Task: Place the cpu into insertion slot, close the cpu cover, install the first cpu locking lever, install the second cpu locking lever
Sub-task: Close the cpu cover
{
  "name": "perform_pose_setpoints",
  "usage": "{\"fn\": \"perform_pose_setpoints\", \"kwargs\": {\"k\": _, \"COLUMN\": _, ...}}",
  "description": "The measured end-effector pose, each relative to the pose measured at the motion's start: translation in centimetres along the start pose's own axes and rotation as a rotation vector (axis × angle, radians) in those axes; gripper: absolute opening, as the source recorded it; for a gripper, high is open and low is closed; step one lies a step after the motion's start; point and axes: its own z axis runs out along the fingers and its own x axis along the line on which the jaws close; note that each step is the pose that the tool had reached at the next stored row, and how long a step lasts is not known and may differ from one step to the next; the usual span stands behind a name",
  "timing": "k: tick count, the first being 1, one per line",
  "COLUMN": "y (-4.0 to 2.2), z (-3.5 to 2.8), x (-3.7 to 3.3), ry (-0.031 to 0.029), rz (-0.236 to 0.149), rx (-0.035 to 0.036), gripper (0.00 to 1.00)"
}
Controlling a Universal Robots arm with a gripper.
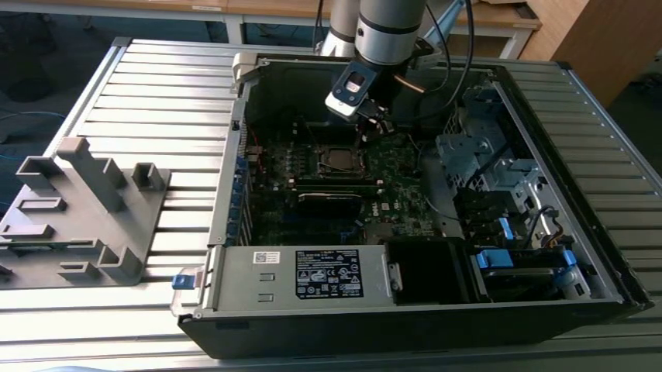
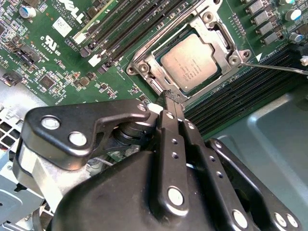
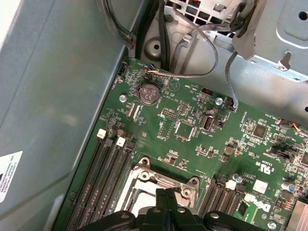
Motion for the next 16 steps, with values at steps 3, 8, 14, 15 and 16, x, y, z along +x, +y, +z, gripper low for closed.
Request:
{"fn": "perform_pose_setpoints", "kwargs": {"k": 3, "y": 0.0, "z": 0.0, "x": 0.0, "ry": 0.0002, "rz": -0.023, "rx": 0.0003, "gripper": 0.11}}
{"fn": "perform_pose_setpoints", "kwargs": {"k": 8, "y": 0.0, "z": 0.0, "x": 0.0, "ry": 0.0003, "rz": -0.058, "rx": 0.0006, "gripper": 0.11}}
{"fn": "perform_pose_setpoints", "kwargs": {"k": 14, "y": 0.0, "z": 0.0, "x": 0.0, "ry": 0.0004, "rz": -0.06, "rx": 0.0006, "gripper": 0.11}}
{"fn": "perform_pose_setpoints", "kwargs": {"k": 15, "y": 0.0, "z": 0.0, "x": 0.0, "ry": 0.0004, "rz": -0.061, "rx": 0.0006, "gripper": 0.11}}
{"fn": "perform_pose_setpoints", "kwargs": {"k": 16, "y": 0.0, "z": 0.0, "x": 0.0, "ry": 0.0004, "rz": -0.063, "rx": 0.0005, "gripper": 0.11}}
